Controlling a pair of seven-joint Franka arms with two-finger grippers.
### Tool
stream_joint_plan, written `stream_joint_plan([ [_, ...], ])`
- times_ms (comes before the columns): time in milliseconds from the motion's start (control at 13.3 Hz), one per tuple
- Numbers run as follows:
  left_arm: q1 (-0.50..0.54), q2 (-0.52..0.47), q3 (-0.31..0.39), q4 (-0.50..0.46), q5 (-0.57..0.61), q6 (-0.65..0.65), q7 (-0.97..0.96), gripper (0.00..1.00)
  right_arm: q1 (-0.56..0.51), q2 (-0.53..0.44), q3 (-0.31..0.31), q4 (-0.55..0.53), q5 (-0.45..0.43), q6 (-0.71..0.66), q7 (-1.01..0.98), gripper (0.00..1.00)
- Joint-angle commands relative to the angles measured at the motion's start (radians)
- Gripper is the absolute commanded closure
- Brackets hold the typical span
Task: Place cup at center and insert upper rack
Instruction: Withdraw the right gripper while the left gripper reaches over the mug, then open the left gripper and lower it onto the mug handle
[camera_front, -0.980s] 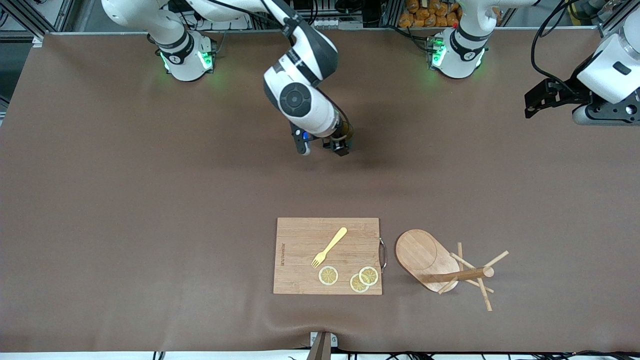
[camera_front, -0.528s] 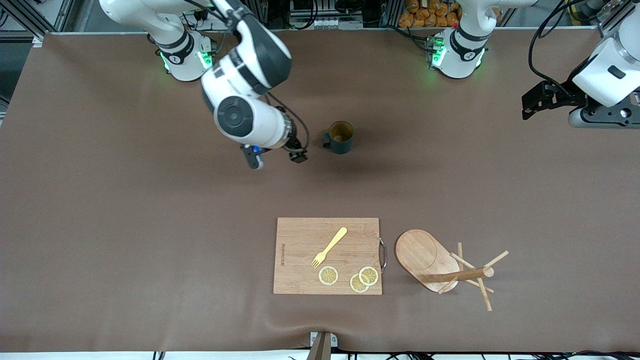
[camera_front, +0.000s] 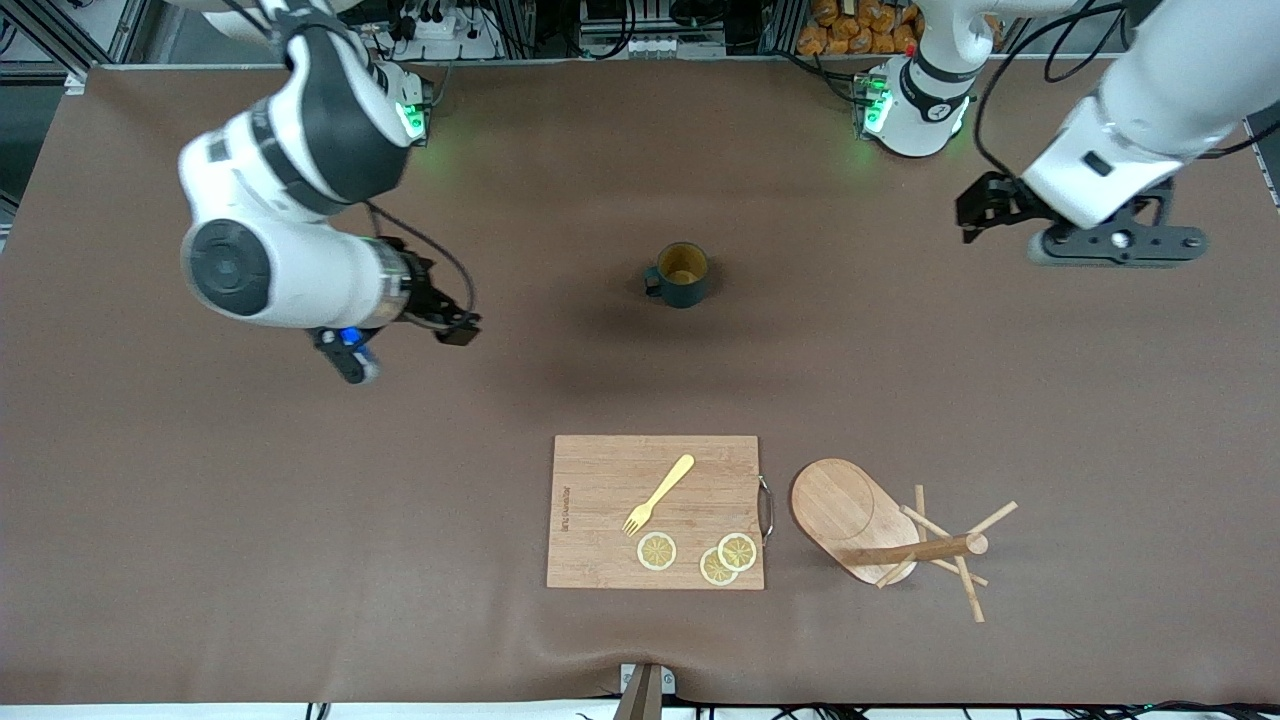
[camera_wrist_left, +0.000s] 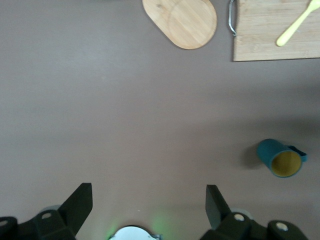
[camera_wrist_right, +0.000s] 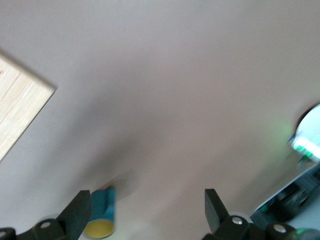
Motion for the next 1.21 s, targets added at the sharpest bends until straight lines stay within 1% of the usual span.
stream_joint_plan([
  [0,0.0,0.04,-0.083,0.037,0.019,0.008,-0.117,0.0,-0.092,-0.053,0.021,-0.013,-0.081,-0.036,-0.232,0.0],
  [75,-0.001,0.06,-0.113,0.052,0.019,0.013,-0.166,0.0,-0.117,-0.07,0.021,-0.013,-0.148,-0.045,-0.344,0.0],
  [151,-0.006,0.084,-0.147,0.072,0.021,0.016,-0.217,0.0,-0.146,-0.079,0.021,-0.013,-0.19,-0.049,-0.451,0.0],
  [226,-0.027,0.104,-0.167,0.089,0.027,0.02,-0.267,0.0,-0.184,-0.09,0.021,-0.013,-0.201,-0.047,-0.553,0.0],
  [452,-0.171,0.163,-0.17,0.103,0.083,0.068,-0.45,0.0,-0.339,-0.111,0.021,-0.015,-0.202,-0.046,-0.902,0.0],
  [603,-0.263,0.213,-0.17,0.103,0.12,0.12,-0.571,0.0,-0.424,-0.125,0.02,-0.021,-0.204,-0.039,-1.088,0.0],
  [678,-0.302,0.238,-0.17,0.106,0.143,0.152,-0.626,0.0,-0.447,-0.126,0.021,-0.021,-0.233,-0.033,-1.164,0.0],
  [754,-0.344,0.271,-0.17,0.11,0.168,0.178,-0.688,0.0,-0.448,-0.133,0.023,-0.027,-0.292,-0.004,-1.201,0.0],
  [829,-0.39,0.308,-0.17,0.122,0.201,0.204,-0.752,0.0,-0.448,-0.158,0.023,-0.067,-0.316,0.041,-1.203,0.0],
  [1055,-0.518,0.416,-0.166,0.152,0.322,0.24,-0.922,0.0,-0.45,-0.313,0.024,-0.296,-0.313,0.213,-1.198,0.0],
  [1130,-0.552,0.442,-0.164,0.155,0.349,0.262,-0.967,0.0,-0.45,-0.336,0.024,-0.318,-0.302,0.221,-1.198,0.0],
])
